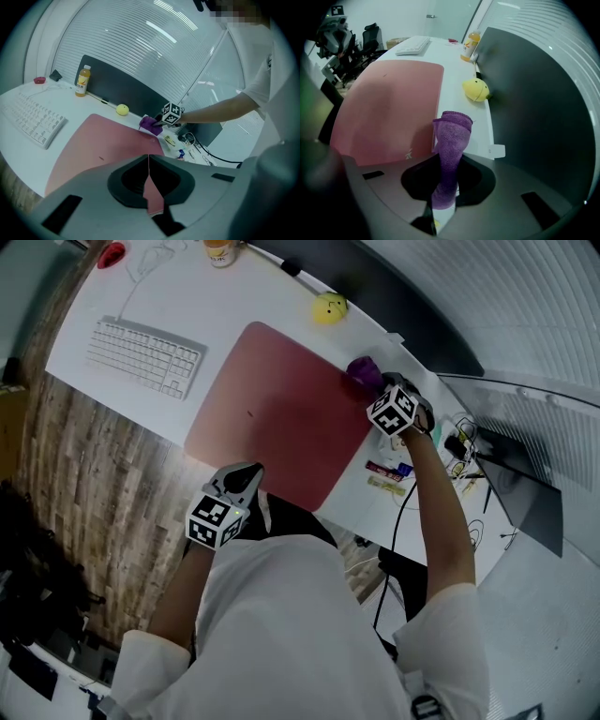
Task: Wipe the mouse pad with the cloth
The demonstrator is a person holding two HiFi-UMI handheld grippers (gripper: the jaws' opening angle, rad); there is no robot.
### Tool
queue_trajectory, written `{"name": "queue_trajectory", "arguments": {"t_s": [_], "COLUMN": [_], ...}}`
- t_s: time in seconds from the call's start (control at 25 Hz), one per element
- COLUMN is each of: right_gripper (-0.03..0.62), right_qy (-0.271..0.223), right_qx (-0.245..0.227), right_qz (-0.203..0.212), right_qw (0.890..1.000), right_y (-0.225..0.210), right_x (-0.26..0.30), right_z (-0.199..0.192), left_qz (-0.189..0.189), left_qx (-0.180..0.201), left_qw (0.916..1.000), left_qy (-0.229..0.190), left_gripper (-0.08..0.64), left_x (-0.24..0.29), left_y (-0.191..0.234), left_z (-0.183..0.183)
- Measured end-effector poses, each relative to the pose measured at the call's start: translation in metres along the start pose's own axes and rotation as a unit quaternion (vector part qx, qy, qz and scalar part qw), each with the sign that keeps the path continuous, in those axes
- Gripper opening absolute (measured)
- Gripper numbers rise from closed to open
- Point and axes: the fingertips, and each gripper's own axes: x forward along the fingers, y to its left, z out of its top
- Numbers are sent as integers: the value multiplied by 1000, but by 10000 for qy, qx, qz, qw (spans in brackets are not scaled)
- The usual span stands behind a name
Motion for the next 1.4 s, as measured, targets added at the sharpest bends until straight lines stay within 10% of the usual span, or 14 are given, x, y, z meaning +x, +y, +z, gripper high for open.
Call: {"name": "queue_trajectory", "arguments": {"t_s": [0.28,1.4], "right_gripper": [75,75], "right_qy": [-41,-285], "right_qx": [-188,-468], "right_qz": [-548,205], "right_qw": [9983,9983], "right_y": [-1,147], "right_x": [9,16], "right_z": [36,76], "left_qz": [27,329], "left_qx": [-79,-575], "left_qw": [10000,9976], "left_qy": [-24,-180], "left_gripper": [20,20], "left_x": [1,-18], "left_y": [5,16], "left_z": [0,-44]}}
